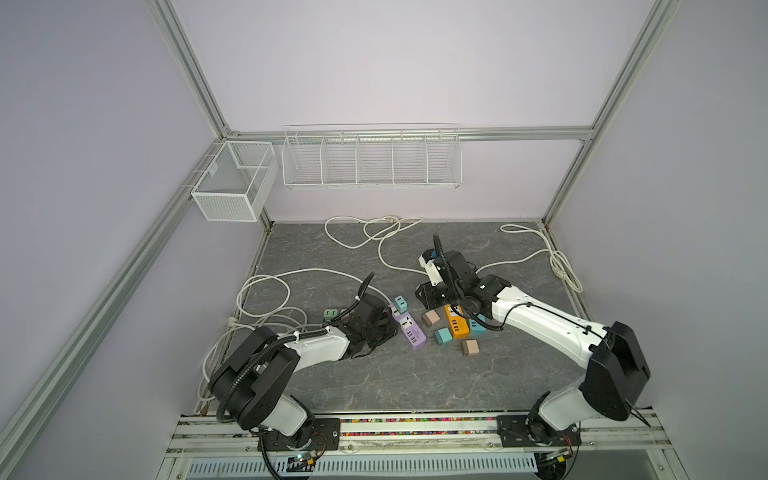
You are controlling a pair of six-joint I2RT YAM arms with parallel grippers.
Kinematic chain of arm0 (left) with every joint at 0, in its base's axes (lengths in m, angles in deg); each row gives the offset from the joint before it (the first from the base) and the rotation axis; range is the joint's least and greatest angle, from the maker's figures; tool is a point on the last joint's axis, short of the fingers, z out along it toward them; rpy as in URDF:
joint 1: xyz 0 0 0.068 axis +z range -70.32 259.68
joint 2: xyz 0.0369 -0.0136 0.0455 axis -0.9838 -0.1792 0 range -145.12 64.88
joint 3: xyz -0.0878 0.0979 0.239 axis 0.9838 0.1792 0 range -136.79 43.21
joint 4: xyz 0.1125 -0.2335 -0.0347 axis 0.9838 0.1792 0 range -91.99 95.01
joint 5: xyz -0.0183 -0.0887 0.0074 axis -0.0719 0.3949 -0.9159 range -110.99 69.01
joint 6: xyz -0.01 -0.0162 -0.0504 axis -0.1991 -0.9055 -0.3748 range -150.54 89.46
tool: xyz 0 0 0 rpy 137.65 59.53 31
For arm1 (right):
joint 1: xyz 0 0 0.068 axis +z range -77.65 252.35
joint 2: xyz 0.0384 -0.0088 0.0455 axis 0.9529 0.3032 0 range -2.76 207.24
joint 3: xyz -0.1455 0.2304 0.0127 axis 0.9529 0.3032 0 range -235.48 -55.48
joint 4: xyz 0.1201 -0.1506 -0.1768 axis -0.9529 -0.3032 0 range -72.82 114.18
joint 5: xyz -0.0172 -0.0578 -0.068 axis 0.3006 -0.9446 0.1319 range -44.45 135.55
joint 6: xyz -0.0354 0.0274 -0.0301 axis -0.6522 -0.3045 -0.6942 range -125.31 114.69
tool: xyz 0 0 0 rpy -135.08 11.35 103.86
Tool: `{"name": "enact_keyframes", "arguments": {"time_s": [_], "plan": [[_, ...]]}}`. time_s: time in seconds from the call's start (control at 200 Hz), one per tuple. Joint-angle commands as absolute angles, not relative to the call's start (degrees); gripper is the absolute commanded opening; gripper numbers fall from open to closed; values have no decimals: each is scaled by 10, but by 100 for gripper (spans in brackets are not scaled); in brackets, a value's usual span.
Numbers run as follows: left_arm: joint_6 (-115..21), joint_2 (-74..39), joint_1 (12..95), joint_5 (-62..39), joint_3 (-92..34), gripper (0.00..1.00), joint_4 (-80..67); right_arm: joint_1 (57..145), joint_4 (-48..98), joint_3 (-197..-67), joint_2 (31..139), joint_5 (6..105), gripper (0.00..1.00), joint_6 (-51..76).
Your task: Pull the plug off the socket
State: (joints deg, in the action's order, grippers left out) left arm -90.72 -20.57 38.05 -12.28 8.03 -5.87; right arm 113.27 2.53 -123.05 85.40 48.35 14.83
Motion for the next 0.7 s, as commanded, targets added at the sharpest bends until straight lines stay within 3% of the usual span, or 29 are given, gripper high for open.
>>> {"name": "enact_keyframes", "arguments": {"time_s": [0.0,0.215,0.695], "plan": [[-875,-175,384,-145,47,28,3,1102,68,-1214,858,583,34,145],[-852,-136,397,-159,32,29,38,1036,126,-1228,924,669,36,184],[-818,-91,418,-180,31,31,79,1011,222,-1300,1104,683,36,270]]}}
